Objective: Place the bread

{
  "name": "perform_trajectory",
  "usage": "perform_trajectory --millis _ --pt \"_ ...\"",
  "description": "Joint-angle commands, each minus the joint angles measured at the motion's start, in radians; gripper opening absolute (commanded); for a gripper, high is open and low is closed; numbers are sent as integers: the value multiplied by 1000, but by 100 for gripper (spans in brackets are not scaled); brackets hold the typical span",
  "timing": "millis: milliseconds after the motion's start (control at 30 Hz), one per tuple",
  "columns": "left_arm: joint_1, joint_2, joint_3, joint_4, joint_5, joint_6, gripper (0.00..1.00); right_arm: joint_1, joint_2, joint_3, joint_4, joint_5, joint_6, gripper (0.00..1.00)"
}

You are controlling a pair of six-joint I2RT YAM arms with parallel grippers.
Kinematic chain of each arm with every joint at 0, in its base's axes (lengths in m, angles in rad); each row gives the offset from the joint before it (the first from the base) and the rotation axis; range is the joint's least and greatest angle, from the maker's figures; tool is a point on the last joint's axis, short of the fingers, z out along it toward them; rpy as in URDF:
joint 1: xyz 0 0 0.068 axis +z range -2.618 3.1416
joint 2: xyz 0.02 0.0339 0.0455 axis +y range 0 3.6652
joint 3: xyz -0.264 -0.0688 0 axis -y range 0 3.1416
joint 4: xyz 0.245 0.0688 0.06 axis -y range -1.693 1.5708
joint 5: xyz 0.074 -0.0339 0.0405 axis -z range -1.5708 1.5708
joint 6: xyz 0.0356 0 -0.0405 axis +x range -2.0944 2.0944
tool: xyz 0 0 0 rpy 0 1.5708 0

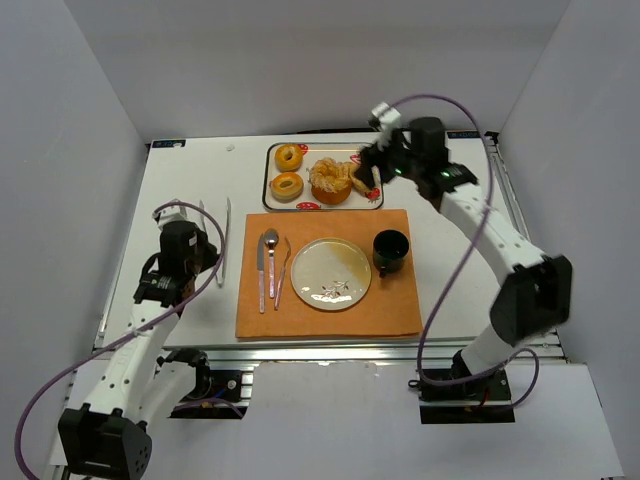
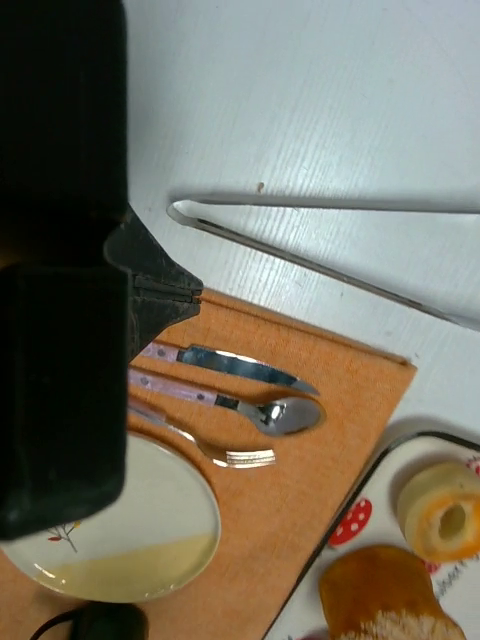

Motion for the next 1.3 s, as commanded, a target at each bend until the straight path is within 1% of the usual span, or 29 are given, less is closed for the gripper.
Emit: perform_trajectory --millis 0,33,67,100,133,167,200,233,300,367,400,500,567,667,767,800,833,867,900,933,1000,1033,1100,1133,1167,1200,1267 --pt "4 37 49 -42 -65 5 0 -152 -172 -226 85 -477 -237 49" --pt "6 72 55 -42 -62 14 0 -166 -240 -289 176 -575 -244 0" --pt "13 94 67 -48 -53 29 4 -170 -274 -362 171 -591 -282 0" --pt "25 144 80 -62 -44 40 25 -170 -283 -396 163 -620 -293 0" --pt "44 198 86 -71 -32 52 70 -170 -288 -404 128 -666 -289 60" --pt "73 270 101 -66 19 77 98 -170 -288 -401 71 -700 -257 89" --pt "93 313 112 -62 51 101 98 -170 -292 -403 56 -702 -247 89" --pt "113 355 136 -59 83 127 98 -170 -305 -426 60 -681 -247 89" --pt "136 431 178 -43 93 196 98 -174 -338 -461 77 -642 -237 89" --pt "144 523 216 -13 105 299 98 -181 -357 -490 95 -630 -215 89" --pt "147 595 244 15 126 354 98 -186 -366 -507 101 -625 -205 89" --pt "150 712 267 98 229 440 96 -197 -369 -518 102 -627 -194 89" --pt "150 810 300 112 293 473 91 -204 -362 -516 103 -625 -191 89" --pt "150 857 310 110 285 480 88 -210 -357 -516 106 -627 -182 89" --pt "151 898 310 128 242 482 82 -216 -354 -513 108 -630 -175 89" --pt "151 903 305 135 242 474 79 -218 -354 -513 108 -631 -175 89" --pt "159 913 293 142 246 467 70 -221 -354 -513 106 -631 -175 89" --pt "195 918 287 156 254 454 63 -224 -355 -513 105 -631 -175 89" --pt "202 924 279 159 257 450 49 -227 -354 -513 106 -631 -175 89" --pt "205 929 262 164 260 444 41 -230 -355 -512 103 -631 -175 90" --pt "217 933 249 167 260 433 31 -239 -357 -510 103 -631 -175 89" --pt "220 930 241 165 260 428 23 -243 -355 -510 103 -633 -175 89" --pt "222 909 236 150 257 416 13 -255 -355 -506 102 -636 -178 89" --pt "223 895 242 139 258 407 6 -259 -354 -503 100 -636 -180 89" --pt "211 804 277 110 310 344 1 -279 -355 -497 95 -639 -183 89" --pt "182 774 313 102 356 277 1 -290 -354 -493 94 -640 -183 90" --pt "165 717 354 95 410 211 3 -295 -351 -487 92 -640 -184 89"
